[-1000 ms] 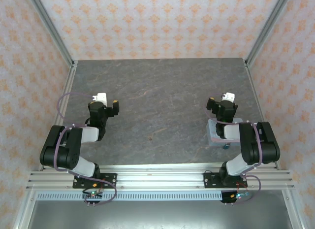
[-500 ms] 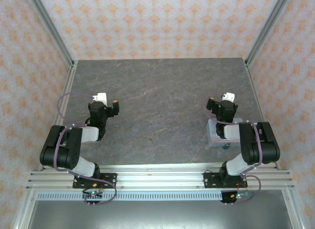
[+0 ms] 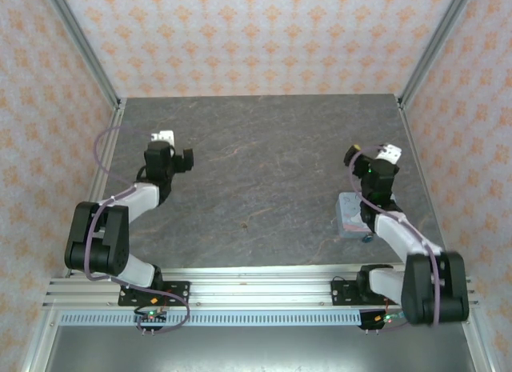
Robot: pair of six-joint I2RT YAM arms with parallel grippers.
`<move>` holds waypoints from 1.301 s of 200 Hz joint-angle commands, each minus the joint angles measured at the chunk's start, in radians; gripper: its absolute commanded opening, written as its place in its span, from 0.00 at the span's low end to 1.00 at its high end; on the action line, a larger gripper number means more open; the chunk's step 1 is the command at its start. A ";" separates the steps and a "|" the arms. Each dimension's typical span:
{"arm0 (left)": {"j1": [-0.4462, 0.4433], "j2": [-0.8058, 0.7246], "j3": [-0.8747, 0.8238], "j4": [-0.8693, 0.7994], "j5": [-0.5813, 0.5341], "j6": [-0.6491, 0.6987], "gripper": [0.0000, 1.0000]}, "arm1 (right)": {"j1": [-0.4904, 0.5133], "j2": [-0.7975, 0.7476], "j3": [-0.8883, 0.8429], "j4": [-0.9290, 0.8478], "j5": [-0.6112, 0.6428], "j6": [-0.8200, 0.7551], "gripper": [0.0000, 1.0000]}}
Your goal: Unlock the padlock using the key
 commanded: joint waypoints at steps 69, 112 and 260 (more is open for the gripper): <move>-0.230 -0.075 0.319 -0.586 0.108 -0.395 0.97 | -0.014 -0.215 0.259 -1.088 0.252 0.512 1.00; -0.364 -0.077 0.346 -0.588 0.115 -0.450 0.98 | -0.114 -0.171 0.330 -1.279 0.384 0.518 0.99; -0.429 -0.125 0.395 -0.643 0.110 -0.455 1.00 | -0.194 -0.114 0.125 -0.920 -0.278 0.507 0.84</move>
